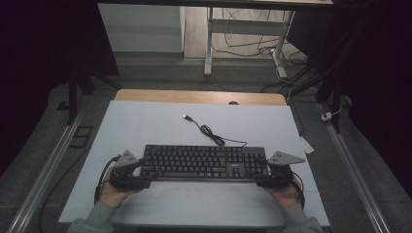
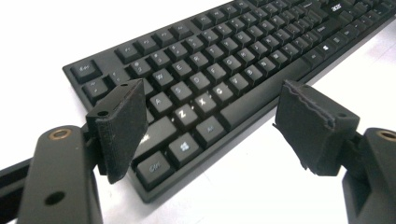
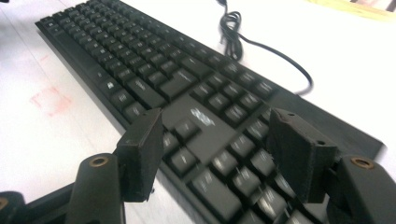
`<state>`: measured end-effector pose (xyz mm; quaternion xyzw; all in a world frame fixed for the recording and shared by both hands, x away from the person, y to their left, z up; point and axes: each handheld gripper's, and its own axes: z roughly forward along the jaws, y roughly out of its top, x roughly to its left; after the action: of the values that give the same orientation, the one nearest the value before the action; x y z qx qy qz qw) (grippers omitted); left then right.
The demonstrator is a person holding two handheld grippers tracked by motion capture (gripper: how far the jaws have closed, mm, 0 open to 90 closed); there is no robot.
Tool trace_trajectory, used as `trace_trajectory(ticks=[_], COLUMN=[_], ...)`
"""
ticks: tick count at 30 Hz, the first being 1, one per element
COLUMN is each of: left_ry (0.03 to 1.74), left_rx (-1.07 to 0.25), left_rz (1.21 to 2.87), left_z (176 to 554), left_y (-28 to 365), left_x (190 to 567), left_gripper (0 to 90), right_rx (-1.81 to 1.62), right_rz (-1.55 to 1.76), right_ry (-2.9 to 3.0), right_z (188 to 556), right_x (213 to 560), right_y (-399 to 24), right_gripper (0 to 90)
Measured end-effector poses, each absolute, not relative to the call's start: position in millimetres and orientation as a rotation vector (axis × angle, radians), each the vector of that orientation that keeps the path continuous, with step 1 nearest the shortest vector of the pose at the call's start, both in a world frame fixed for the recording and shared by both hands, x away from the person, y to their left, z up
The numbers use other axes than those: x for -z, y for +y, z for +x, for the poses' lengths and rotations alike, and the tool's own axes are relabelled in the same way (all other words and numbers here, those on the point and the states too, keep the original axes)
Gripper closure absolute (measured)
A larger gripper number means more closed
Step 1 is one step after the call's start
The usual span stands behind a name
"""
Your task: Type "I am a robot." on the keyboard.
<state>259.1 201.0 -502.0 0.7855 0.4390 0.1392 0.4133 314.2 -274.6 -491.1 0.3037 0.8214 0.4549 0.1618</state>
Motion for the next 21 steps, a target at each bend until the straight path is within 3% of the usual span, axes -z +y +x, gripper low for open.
trace_trajectory(ticks=[10, 21], left_ry=[1.115, 1.120], left_rx=[-0.374, -0.381], left_rz=[1.967, 1.965], left_z=[247, 248], left_y=[209, 210], left_x=[507, 509], left_gripper=[26.1, 26.0], right_rx=[-1.275, -1.257], right_rz=[0.915, 0.862], right_ry=[2.299, 2.336], right_z=[301, 302], right_x=[498, 500], right_y=[-309, -302], right_gripper=[37.2, 37.5])
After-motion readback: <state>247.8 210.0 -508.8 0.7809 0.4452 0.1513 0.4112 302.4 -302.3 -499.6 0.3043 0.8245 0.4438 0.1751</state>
